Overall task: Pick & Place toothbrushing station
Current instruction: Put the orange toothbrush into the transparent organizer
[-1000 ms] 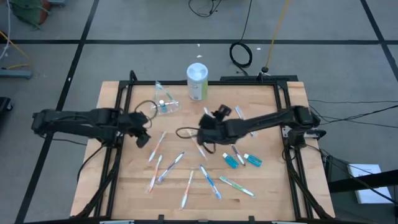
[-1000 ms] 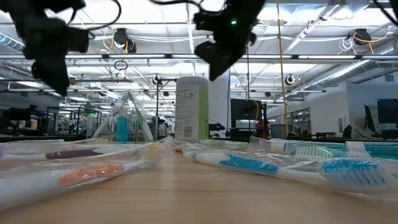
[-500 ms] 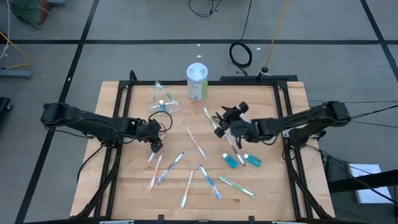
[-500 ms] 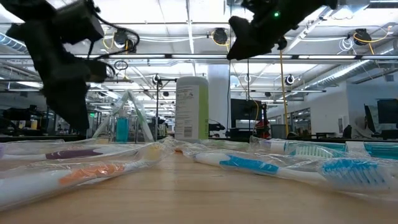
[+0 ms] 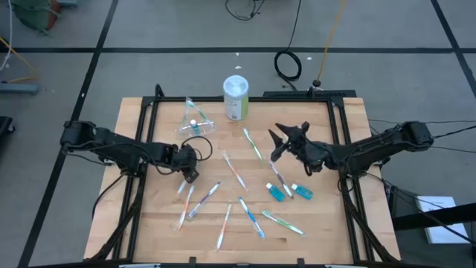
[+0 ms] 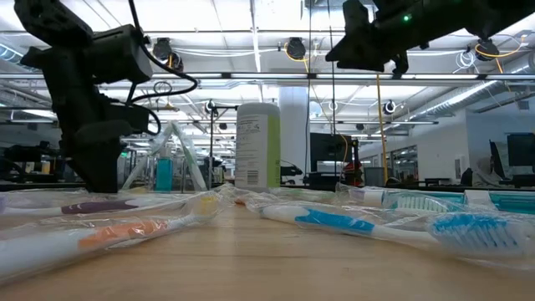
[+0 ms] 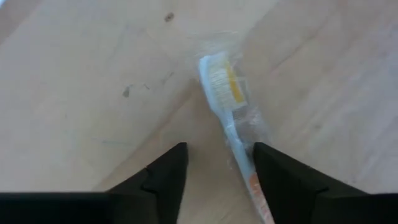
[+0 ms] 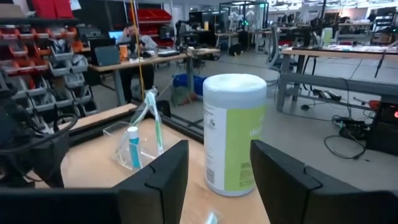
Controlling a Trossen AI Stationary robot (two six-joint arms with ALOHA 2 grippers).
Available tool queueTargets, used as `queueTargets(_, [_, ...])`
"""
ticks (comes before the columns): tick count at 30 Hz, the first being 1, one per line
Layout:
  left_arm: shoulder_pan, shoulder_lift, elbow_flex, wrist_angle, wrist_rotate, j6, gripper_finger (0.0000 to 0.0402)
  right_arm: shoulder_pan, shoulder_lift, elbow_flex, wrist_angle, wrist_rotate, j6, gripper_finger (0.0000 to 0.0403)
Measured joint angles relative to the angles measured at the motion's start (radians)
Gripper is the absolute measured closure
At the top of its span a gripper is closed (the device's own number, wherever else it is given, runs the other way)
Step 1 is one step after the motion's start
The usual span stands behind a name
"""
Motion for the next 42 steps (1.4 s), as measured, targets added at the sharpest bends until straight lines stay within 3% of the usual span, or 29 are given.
queueTargets(8, [0.011,-0.033,0.013,0.003,-0.059,0.042,0.0353,0.000,-0.003,-0.006,0.015,-0.001,-0.002,0.0236])
queueTargets(11, [0.015,-0.084,0.047,0.002,-0.124,0.070,0.0393,0.000,-0.003,-0.006,0.015,-0.001,-0.020,0.0236])
queueTargets(18, [0.036,-0.296,0.180,-0.041,-0.284,0.223,0.0390,0.000,-0.002,-0.006,0.015,-0.001,-0.027,0.0236])
queueTargets(24, [0.049,-0.476,0.226,0.005,-0.671,0.356,0.0390,0.000,-0.002,-0.006,0.022,-0.001,-0.027,0.0236])
queueTargets(28, [0.070,-0.536,0.226,-0.007,-0.840,0.413,0.0396,0.000,-0.002,-0.006,0.023,-0.001,-0.027,0.0236])
queueTargets(31, [0.096,-0.548,0.226,-0.006,-0.888,0.428,0.0396,0.000,-0.002,-0.006,0.023,-0.001,-0.027,0.0236])
queueTargets(42, [0.185,-0.454,0.224,-0.027,-0.892,0.381,0.0392,0.000,-0.002,-0.006,0.023,-0.001,-0.027,0.0236])
